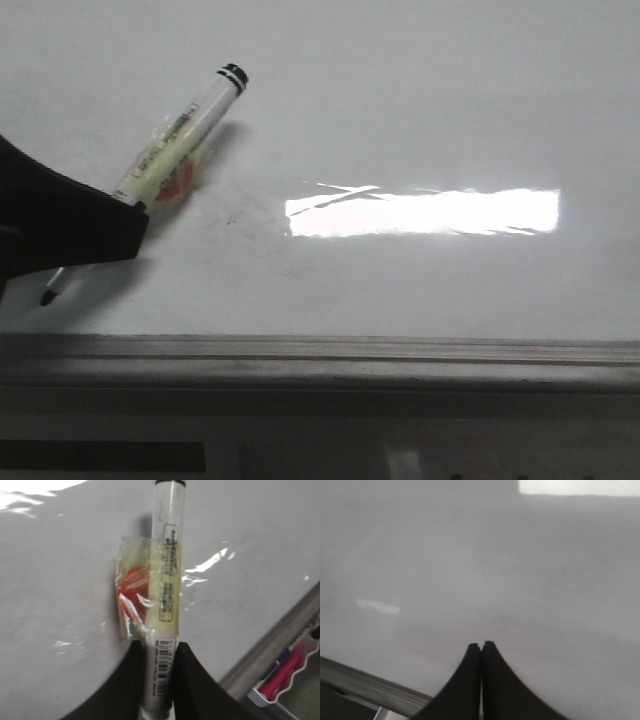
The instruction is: Write number 6 on whiteboard
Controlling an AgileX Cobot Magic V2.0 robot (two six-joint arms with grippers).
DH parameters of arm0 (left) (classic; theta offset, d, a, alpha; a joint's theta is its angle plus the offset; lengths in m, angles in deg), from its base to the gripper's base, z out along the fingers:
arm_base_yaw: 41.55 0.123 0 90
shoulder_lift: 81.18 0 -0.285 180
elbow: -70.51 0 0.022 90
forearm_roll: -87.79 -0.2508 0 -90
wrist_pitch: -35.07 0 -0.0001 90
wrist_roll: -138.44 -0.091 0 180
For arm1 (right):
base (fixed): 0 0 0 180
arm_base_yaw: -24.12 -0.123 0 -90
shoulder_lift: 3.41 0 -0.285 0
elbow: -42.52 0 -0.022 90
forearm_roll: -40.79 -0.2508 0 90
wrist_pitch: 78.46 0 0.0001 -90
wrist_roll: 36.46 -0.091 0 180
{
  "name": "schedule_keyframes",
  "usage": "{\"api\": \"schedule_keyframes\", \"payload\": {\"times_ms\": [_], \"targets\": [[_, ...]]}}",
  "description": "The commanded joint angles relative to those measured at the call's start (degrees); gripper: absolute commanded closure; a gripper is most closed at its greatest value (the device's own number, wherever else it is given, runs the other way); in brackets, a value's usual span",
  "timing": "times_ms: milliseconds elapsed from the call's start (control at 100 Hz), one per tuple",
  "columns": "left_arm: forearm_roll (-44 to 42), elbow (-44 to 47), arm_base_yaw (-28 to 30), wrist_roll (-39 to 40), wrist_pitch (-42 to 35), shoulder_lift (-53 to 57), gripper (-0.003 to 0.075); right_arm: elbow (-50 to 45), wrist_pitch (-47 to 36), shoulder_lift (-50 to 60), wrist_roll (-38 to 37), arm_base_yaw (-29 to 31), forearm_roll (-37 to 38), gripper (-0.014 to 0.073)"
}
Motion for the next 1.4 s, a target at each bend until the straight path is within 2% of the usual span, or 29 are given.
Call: {"api": "schedule_keyframes", "payload": {"times_ms": [0, 190, 260, 370, 440, 480, 630, 960, 1050, 1210, 1310, 1390], "targets": [[-3.88, -2.56, -2.9, 0.08, -3.59, 1.55, 0.0741, 4.59, -3.45, -2.88, 3.36, -4.01, -0.14, 0.0657], [-6.71, -2.56, -7.11, 0.08, -7.83, 1.55, 0.0741, 11.13, -4.04, -8.98, 3.36, -16.46, -0.14, 0.0628], [-9.93, -2.56, -7.83, 0.08, -8.19, 1.55, 0.0741, 13.05, -5.66, -11.22, 3.36, -21.63, -0.14, 0.054], [-10.44, -2.56, -9.08, 0.08, -10.23, 1.55, 0.0741, 15.51, -8.98, -15.21, 3.36, -29.86, -0.26, 0.0333], [-11.83, -2.56, -9.86, 0.08, -12.34, 1.55, 0.0741, 16.77, -10.19, -17.9, 3.25, -33.42, -0.38, 0.0253], [-12.75, -2.56, -10.19, 0.08, -13.18, 1.55, 0.0741, 17.5, -10.45, -19.62, 3.25, -34.88, -0.38, 0.0237], [-13.77, -2.56, -11.99, 0.08, -14.5, 1.55, 0.0741, 20.58, -12.48, -24.52, 3.25, -37.47, -3.22, 0.0241], [-13.77, -2.56, -13.27, 0.08, -14.25, 1.55, 0.0741, 23.23, -15.19, -30.14, 3.25, -37.48, -7.34, 0.0251], [-13.77, -2.56, -13.27, 0.08, -14.16, 1.55, 0.0741, 23.23, -15.5, -31.05, 3.25, -37.48, -7.88, 0.0339], [-13.77, -2.56, -13.27, 0.08, -14.02, 1.55, 0.074, 23.23, -15.62, -31.59, 3.25, -37.48, -7.88, 0.0662], [-13.77, -2.56, -13.27, 0.08, -14.02, 1.55, 0.0727, 23.23, -15.62, -31.59, 3.13, -37.48, -7.88, 0.0656], [-13.67, -2.56, -13.27, 0.08, -14.02, 1.55, 0.0634, 23.23, -15.52, -31.59, 3.13, -37.48, -7.88, 0.0656]]}}
